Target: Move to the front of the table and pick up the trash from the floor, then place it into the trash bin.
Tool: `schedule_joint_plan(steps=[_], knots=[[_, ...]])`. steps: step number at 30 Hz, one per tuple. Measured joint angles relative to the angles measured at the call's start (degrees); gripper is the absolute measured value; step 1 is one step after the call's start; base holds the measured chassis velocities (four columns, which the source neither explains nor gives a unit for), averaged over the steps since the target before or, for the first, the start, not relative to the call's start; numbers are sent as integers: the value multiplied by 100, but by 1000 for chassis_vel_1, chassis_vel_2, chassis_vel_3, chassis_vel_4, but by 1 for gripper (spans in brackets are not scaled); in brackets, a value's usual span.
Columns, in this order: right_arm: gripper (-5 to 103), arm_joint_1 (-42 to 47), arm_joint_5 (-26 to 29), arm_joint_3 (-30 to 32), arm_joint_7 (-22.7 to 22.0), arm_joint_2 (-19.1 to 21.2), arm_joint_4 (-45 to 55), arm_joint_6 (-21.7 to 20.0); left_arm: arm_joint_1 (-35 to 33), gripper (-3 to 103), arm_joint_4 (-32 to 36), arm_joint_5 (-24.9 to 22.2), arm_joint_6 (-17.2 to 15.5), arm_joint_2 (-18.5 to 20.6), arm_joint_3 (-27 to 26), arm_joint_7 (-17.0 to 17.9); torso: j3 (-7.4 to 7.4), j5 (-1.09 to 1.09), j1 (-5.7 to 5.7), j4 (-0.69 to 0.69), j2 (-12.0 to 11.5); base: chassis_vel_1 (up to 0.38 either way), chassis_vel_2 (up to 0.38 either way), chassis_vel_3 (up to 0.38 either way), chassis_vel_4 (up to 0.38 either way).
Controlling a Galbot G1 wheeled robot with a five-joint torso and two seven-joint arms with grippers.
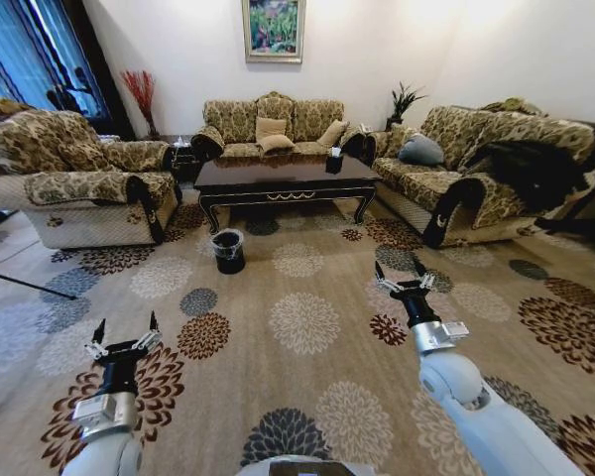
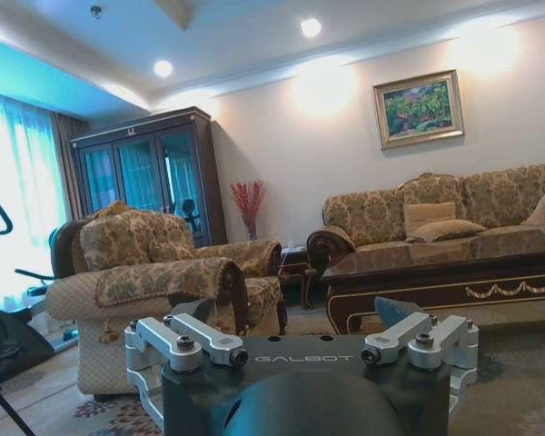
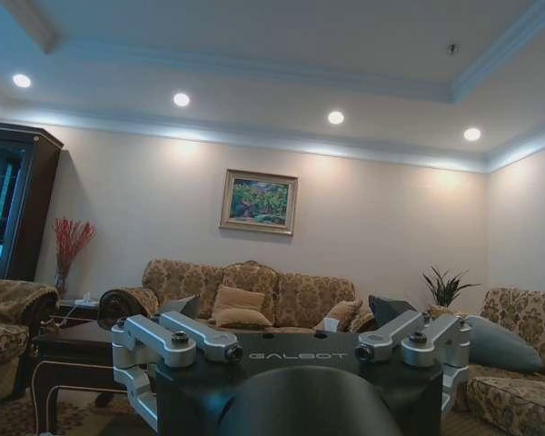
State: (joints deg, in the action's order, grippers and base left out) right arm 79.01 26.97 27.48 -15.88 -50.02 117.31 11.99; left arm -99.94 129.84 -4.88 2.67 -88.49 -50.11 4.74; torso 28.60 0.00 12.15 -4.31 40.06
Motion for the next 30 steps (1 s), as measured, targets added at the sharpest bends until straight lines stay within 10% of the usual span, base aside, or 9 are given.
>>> schedule_joint_plan(steps=[30], knots=[[100,0,0,0,0,0,0,0,0,100,0,0,0,0,0,0,460,0,339,0,800,0,0,0,0]])
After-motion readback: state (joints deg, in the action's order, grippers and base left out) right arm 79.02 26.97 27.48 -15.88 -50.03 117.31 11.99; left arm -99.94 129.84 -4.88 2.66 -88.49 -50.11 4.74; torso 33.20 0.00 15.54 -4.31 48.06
